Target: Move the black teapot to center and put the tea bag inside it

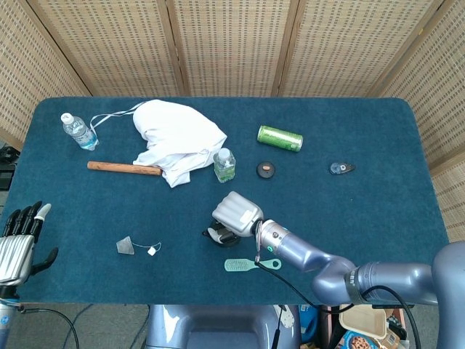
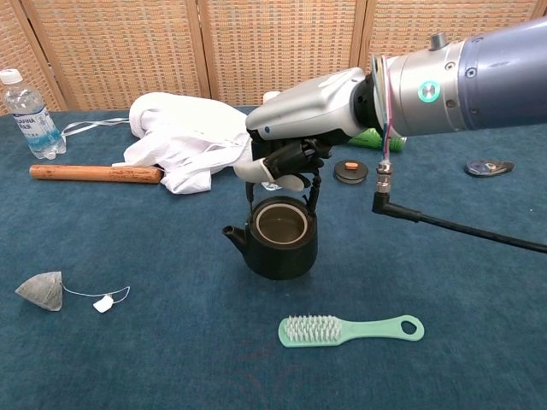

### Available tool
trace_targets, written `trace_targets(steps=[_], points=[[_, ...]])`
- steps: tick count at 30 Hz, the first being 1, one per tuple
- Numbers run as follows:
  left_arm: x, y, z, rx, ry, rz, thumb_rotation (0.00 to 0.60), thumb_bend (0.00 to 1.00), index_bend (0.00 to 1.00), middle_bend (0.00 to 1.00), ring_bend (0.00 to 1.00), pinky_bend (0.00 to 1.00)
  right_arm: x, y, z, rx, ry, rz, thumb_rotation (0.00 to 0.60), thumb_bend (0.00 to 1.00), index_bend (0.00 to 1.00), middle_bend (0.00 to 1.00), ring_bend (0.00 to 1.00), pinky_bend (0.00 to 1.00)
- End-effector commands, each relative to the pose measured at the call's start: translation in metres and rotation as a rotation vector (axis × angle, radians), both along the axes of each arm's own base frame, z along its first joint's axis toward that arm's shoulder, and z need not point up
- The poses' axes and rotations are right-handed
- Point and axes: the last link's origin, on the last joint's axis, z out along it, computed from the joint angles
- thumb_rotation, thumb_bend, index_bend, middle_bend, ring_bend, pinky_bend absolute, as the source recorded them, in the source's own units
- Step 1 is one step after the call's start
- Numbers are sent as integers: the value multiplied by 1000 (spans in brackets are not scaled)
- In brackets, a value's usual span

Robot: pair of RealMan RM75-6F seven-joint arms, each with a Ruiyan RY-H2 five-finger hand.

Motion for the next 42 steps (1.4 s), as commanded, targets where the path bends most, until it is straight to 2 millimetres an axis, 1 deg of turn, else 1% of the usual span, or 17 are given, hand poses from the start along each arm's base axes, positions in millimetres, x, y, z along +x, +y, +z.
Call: trace_targets(steps=[1,10,17,23,28,32,36,40,42], points=[[-1,-1,0,0,0,4,600,354,0,0,0,0,3,-2,-6,3,-2,1,1,715,790,738,745,727],[-5,-2,0,0,-1,15,600,354,0,0,0,0,4,-8,-21,10,11,0,0,715,790,723,745,727],[-7,-5,-1,-4,-1,24,600,354,0,0,0,0,-2,-11,-32,12,37,-12,1,715,789,695,745,727],[-7,-5,-1,-3,-1,21,600,355,0,0,0,0,-8,-12,-35,15,53,-24,1,715,751,649,745,727],[-6,-4,-2,-7,-2,19,600,354,0,0,0,0,-12,-12,-34,15,60,-37,0,715,653,551,745,727],[-5,-4,-2,-6,-1,17,600,353,0,0,0,0,-14,-13,-32,11,60,-43,0,711,582,496,745,727],[-5,-4,-2,-6,-1,17,600,354,0,0,0,0,-14,-14,-31,7,60,-44,0,681,488,438,745,727],[-5,-4,-2,-7,0,16,600,354,0,0,0,0,-15,-14,-27,2,53,-46,0,675,375,367,745,727],[-4,-4,-2,-8,0,14,600,353,0,0,0,0,-14,-15,-24,-4,41,-49,0,675,340,350,745,727]])
